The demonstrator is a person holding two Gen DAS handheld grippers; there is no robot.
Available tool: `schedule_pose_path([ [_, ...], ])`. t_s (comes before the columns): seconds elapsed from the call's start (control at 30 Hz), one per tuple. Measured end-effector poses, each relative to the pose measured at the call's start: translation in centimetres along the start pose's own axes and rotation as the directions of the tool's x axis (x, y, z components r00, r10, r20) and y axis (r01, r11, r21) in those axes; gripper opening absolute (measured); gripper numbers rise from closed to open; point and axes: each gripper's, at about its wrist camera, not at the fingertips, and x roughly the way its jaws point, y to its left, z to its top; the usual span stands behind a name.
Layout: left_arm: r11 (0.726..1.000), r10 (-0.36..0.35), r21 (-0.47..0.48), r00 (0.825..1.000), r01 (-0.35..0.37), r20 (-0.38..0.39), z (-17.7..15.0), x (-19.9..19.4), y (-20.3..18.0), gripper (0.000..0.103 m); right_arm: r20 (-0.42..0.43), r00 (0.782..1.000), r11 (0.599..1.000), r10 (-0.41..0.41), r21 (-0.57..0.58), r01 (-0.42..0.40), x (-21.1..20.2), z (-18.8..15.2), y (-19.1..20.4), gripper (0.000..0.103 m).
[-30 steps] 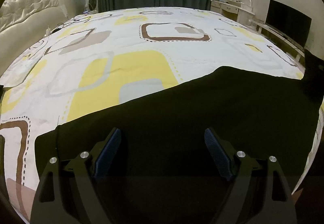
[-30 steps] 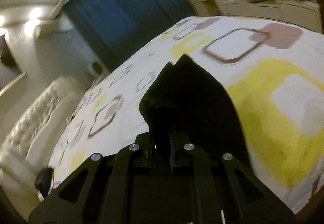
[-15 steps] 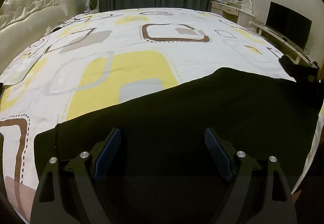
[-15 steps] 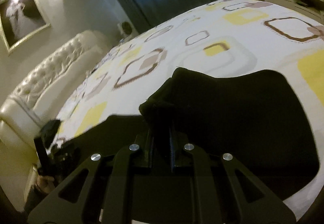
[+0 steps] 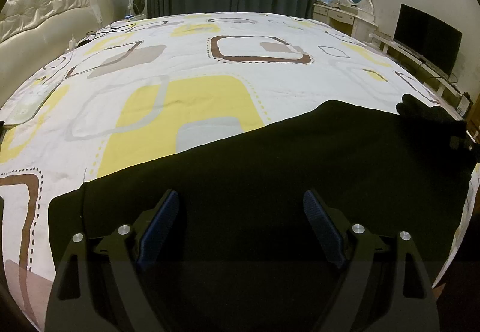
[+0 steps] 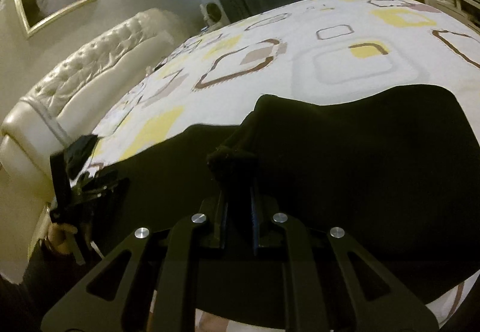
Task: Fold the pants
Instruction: 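Grasp the edge of the black pants with the right gripper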
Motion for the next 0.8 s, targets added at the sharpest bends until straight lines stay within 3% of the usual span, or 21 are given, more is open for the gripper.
schedule_pose_path([
  [0.4, 1.0, -0.001, -0.001, 1.0, 0.001, 0.001, 0.0, 0.0, 0.0, 0.086, -0.075, 0.997, 0.996, -0.005, -0.088, -0.002, 1.8, -2.0, 2.2, 0.012],
  [0.8, 1.0, -0.004, 0.0, 1.0, 0.004, 0.001, 0.0, 0.1, 0.0, 0.086, -0.092, 0.995, 0.988, -0.04, -0.15, 0.026, 2.3, -2.9, 3.4, 0.013],
])
